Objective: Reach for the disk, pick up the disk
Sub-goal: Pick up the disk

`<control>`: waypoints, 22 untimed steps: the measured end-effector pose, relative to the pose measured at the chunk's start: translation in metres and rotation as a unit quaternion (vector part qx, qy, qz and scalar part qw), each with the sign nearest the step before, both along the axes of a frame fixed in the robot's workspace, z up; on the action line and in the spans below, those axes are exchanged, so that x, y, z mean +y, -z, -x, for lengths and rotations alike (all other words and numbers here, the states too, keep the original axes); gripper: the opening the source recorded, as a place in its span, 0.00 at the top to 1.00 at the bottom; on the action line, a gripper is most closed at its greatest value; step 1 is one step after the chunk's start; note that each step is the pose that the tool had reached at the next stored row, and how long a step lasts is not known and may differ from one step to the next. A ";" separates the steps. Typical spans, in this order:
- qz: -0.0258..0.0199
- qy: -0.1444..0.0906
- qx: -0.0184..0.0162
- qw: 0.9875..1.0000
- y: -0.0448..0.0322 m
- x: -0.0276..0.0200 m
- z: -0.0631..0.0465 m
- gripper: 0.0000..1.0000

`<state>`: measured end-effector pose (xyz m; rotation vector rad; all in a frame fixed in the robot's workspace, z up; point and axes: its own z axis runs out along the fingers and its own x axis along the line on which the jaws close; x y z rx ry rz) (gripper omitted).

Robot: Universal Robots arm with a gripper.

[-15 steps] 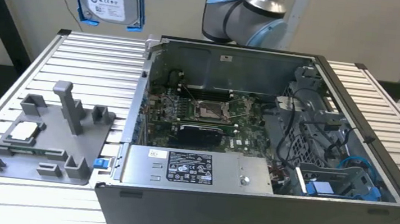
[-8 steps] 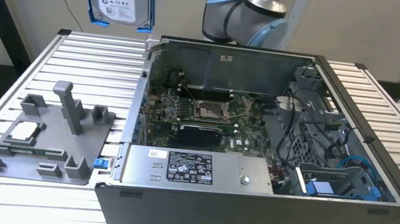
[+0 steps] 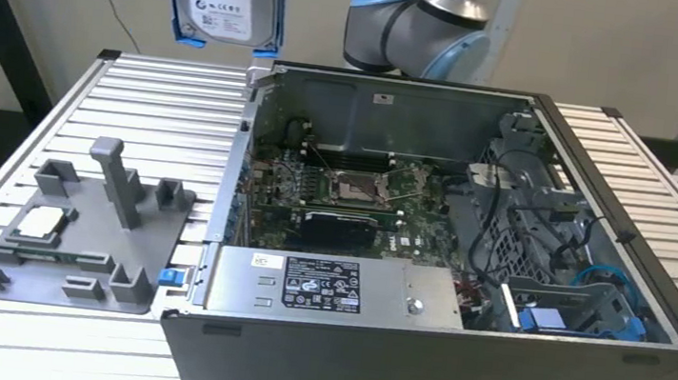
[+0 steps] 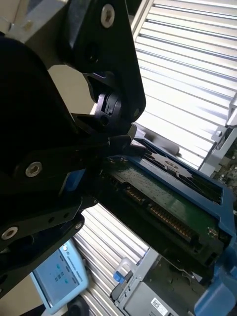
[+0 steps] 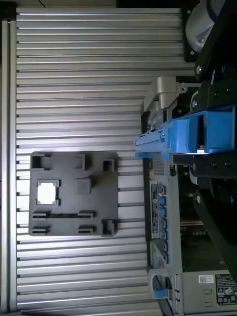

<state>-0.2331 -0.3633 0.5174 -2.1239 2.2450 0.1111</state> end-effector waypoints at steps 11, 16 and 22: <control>0.000 0.000 0.000 1.000 0.0000 0.0000 -0.030 1.00; 0.000 0.000 0.000 1.000 0.0000 0.0000 -0.045 1.00; 0.000 0.000 0.000 1.000 0.0000 0.0000 -0.063 1.00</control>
